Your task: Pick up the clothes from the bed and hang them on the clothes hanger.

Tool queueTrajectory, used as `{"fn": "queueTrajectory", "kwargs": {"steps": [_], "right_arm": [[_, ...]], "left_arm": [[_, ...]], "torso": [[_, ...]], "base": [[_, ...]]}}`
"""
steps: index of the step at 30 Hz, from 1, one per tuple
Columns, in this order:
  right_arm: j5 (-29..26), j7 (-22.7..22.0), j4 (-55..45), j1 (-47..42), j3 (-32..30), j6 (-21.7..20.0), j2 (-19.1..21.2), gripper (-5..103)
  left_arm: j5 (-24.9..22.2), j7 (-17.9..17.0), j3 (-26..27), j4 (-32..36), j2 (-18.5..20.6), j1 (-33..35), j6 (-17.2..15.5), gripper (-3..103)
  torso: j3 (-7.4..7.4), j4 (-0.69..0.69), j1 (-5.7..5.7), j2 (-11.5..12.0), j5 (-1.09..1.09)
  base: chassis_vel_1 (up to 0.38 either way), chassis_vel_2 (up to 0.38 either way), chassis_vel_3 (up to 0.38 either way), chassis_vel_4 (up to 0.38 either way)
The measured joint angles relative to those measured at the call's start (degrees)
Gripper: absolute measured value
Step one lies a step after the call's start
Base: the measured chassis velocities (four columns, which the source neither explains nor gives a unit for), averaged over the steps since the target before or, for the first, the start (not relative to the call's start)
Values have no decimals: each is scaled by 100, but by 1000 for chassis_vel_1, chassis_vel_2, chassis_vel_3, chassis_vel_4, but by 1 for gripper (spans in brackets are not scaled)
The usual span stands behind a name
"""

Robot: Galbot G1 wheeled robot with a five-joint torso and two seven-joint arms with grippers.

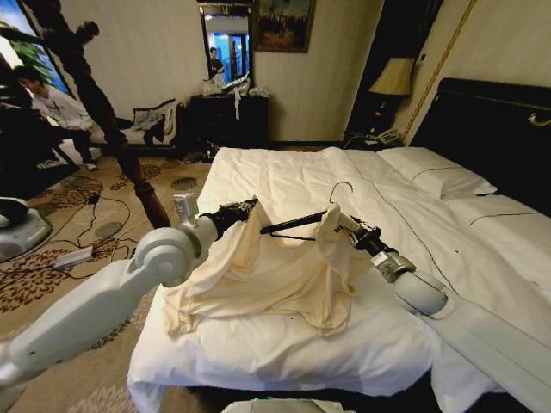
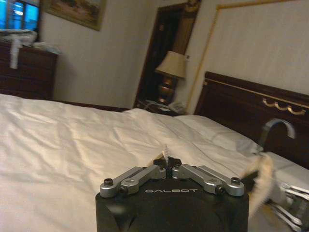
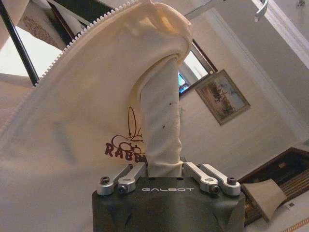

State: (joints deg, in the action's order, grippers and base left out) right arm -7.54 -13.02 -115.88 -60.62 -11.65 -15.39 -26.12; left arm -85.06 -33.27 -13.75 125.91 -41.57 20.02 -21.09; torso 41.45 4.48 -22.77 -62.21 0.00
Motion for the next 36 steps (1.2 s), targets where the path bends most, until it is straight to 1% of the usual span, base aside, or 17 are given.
{"fn": "queueTrajectory", "kwargs": {"steps": [2,3,5,12,16,17,18,20,22,23,24,26,28,30,32,35,36], "right_arm": [[-50,-18,91,248,234,-88,-66,18],[-50,-18,91,248,234,-88,-66,18],[-143,-65,258,490,481,-185,-145,18],[-313,-116,540,883,943,-287,-366,18],[-407,-145,649,1656,1663,-411,-689,18],[-407,-145,649,1656,1663,-411,-689,18],[-415,-153,675,1802,1796,-428,-752,18],[-467,-183,850,2381,2318,-491,-1023,18],[-493,-190,991,2688,2586,-513,-1230,18],[-493,-190,991,2688,2586,-513,-1230,18],[-494,-191,1051,2866,2740,-529,-1331,18],[-495,-191,1067,2938,2803,-538,-1361,18],[-494,-191,1116,3182,3013,-555,-1446,18],[-489,-191,1161,3307,3104,-557,-1481,18],[-482,-191,1177,3339,3122,-557,-1489,18],[-455,-192,1238,3480,3190,-557,-1524,18],[-457,-196,1238,3492,3190,-556,-1526,18]], "left_arm": [[160,-11,-275,5,-215,-100,-24,1],[160,-11,-275,5,-215,-100,-24,1],[261,-44,-473,7,-345,-170,-63,1],[406,-24,-740,33,-286,-340,-108,1],[690,11,-1096,-379,-593,-726,-109,1],[690,11,-1096,-379,-593,-726,-109,1],[709,14,-1149,-444,-660,-810,-109,1],[726,35,-1329,-632,-928,-1160,-105,1],[727,115,-1428,-779,-1073,-1498,-103,1],[727,115,-1428,-779,-1073,-1498,-103,1],[719,211,-1456,-891,-1106,-1728,-104,1],[717,250,-1460,-940,-1107,-1814,-104,1],[653,474,-1478,-1215,-1051,-2324,-112,1],[561,662,-1528,-1363,-978,-2685,-117,1],[539,727,-1551,-1402,-959,-2790,-117,1],[497,1155,-1809,-1689,-874,-3451,-81,1],[496,1239,-1858,-1748,-856,-3559,-64,1]], "torso": [[0,-1,0,0,0],[0,-1,0,0,0],[0,-2,0,0,1],[0,-3,0,0,0],[0,-2,0,0,-1],[0,-2,0,0,-1],[1,-1,-1,0,0],[1,-4,-1,1,-2],[1,-3,-1,0,2],[1,-3,-1,0,2],[1,-1,-1,0,1],[1,-1,-1,1,1],[1,-3,-1,0,-1],[0,-4,-1,0,-2],[1,-4,-1,0,-1],[0,-1,0,0,0],[0,-1,0,0,0]], "base": [[0,0,0,0],[0,0,0,0],[0,0,0,0],[0,0,0,0],[0,0,0,0],[0,0,0,0],[0,0,0,0],[0,0,0,0],[0,0,0,0],[0,0,0,0],[0,0,0,0],[0,0,0,0],[0,0,0,0],[0,0,0,0],[0,0,0,0],[0,0,0,0],[0,0,0,0]]}}
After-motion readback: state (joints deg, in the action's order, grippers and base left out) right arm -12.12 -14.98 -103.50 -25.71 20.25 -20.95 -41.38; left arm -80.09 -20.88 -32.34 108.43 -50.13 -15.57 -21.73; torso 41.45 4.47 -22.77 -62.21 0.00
